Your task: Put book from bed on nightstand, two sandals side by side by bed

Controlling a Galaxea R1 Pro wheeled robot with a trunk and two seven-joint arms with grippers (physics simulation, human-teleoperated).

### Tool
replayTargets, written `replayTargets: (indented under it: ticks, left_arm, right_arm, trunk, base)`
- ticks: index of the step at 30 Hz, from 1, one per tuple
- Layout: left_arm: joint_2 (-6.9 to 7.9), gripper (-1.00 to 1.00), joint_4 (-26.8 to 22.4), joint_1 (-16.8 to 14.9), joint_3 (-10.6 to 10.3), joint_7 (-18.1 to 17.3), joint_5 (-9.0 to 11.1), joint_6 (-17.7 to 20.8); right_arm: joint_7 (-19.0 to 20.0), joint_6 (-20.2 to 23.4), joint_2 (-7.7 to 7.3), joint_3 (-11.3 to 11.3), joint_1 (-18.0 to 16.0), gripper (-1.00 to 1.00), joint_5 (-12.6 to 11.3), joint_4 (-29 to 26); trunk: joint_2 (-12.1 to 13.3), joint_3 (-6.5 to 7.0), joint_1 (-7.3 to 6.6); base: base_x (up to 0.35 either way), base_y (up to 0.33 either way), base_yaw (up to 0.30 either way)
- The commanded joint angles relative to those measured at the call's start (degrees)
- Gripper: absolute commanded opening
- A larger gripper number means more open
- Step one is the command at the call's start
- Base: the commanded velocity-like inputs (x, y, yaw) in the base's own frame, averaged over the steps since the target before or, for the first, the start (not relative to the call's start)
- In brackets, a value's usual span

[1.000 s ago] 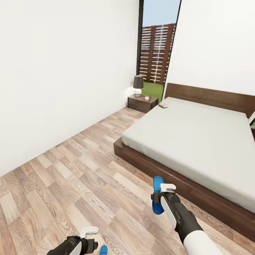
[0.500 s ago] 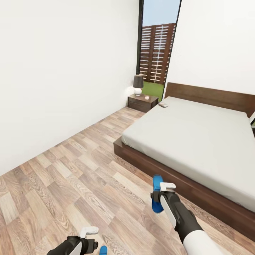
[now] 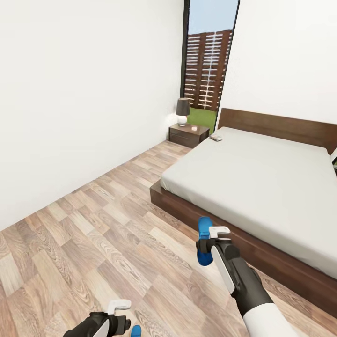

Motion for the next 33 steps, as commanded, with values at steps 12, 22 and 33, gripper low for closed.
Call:
replayTargets:
  ticks: [12, 22, 33]
  left_arm:
    - [-0.09, 1.0, -0.09, -0.02, -0.49, -0.03, 0.56, 0.39]
    - [-0.09, 1.0, -0.09, -0.02, -0.49, -0.14, 0.56, 0.4]
    - [-0.09, 1.0, -0.09, -0.02, -0.5, -0.16, 0.56, 0.4]
  right_arm:
    - [-0.67, 1.67, -0.01, 0.25, -0.02, -1.0, -0.76, -1.05]
    - [-0.6, 1.6, -0.05, 0.21, -0.02, -1.0, -1.21, -0.89]
    - [-0.51, 1.7, 0.02, 0.31, -0.02, -1.0, -1.39, -0.88]
  trunk:
    - [-4.87, -2.22, 2.65]
    - [-8.88, -4.01, 4.84]
    - [-13.29, -6.71, 7.26]
  base:
    - [0.0, 0.0, 0.0]
    - [0.0, 0.0, 0.0]
    - [0.0, 0.0, 0.0]
